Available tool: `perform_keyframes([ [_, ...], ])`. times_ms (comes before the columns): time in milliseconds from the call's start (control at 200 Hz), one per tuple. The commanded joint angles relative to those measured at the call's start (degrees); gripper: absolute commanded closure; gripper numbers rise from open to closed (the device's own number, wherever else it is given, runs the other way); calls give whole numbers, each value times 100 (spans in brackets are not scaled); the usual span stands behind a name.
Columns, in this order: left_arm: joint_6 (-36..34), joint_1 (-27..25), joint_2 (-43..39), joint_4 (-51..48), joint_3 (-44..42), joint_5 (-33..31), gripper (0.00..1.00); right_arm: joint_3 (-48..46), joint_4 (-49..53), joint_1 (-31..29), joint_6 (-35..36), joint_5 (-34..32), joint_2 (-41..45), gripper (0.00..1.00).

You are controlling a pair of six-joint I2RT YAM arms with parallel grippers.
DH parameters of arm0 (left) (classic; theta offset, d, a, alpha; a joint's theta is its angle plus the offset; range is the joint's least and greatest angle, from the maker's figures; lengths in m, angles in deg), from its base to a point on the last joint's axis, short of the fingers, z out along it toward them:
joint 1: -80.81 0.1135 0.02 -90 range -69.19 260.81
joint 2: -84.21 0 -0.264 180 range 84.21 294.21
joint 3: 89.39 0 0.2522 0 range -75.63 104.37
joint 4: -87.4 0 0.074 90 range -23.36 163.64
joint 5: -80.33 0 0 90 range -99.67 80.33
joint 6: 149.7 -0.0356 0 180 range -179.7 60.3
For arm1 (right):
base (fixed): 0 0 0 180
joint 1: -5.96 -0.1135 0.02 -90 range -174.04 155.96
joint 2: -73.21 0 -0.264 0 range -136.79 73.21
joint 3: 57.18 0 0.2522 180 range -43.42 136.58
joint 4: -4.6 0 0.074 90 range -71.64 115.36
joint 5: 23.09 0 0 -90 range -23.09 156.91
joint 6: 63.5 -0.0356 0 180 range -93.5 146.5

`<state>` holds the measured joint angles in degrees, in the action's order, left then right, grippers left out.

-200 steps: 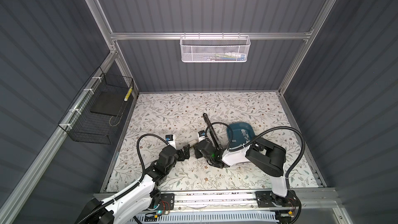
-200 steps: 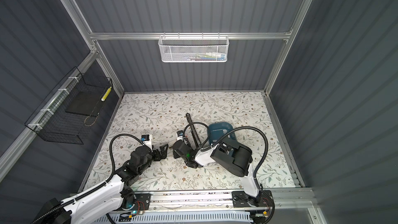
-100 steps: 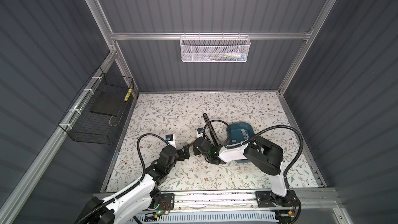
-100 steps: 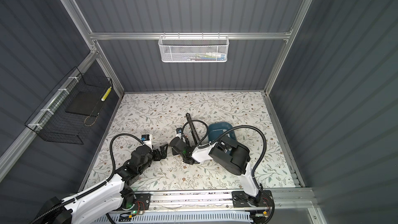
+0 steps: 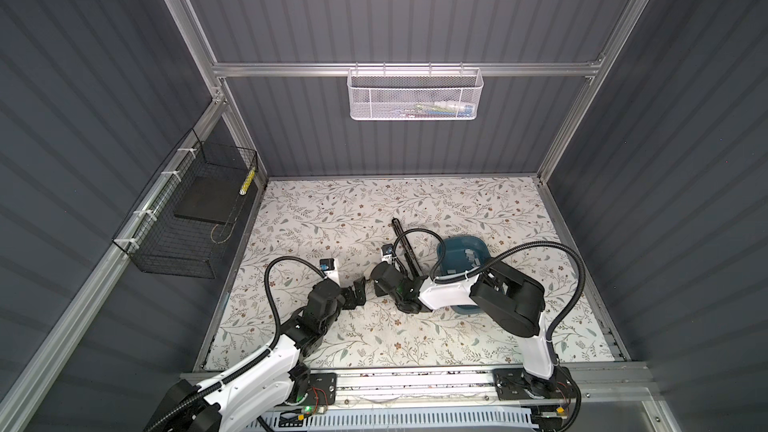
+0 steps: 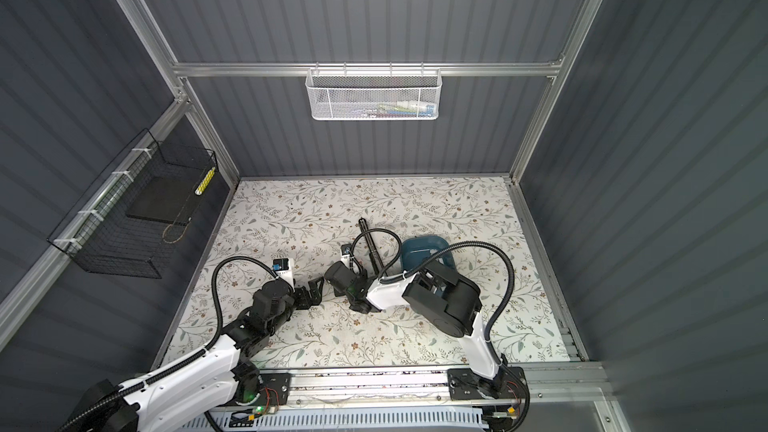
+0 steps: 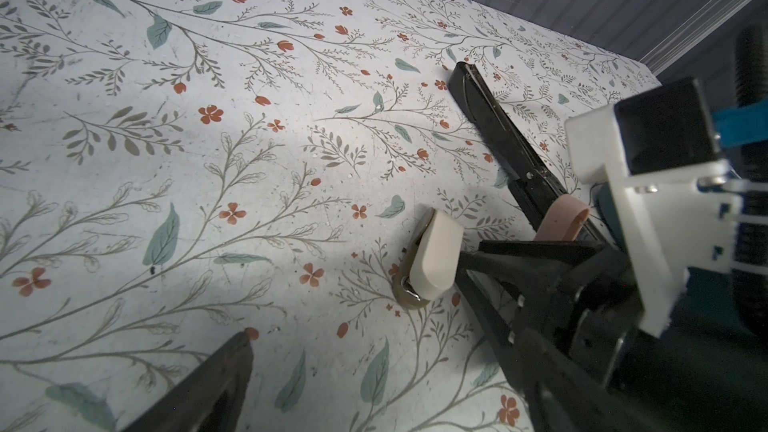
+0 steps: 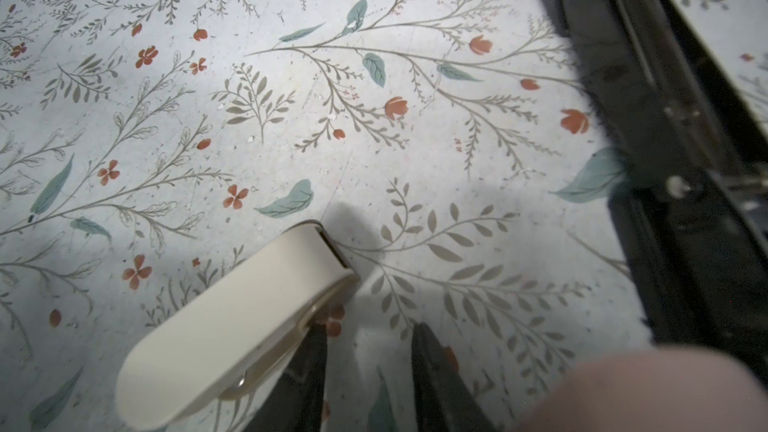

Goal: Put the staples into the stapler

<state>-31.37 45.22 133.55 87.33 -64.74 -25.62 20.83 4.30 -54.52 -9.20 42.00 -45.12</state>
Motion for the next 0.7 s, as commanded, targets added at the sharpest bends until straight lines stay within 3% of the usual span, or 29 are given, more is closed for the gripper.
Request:
perform_keyframes([
  [0, -159, -22, -54, 46, 141, -122, 0, -68, 703, 29, 145, 361, -294, 62],
  [390, -99, -27, 8, 577, -24, -194, 0, 287, 726, 36, 275, 331, -279, 60],
  [545, -148, -27, -200, 1074, -341, -280, 0, 9, 714, 32, 347, 181, 202, 60],
  [695, -355, -27, -449, 590, -151, -129, 0, -387, 873, -6, 458, -9, 884, 59],
])
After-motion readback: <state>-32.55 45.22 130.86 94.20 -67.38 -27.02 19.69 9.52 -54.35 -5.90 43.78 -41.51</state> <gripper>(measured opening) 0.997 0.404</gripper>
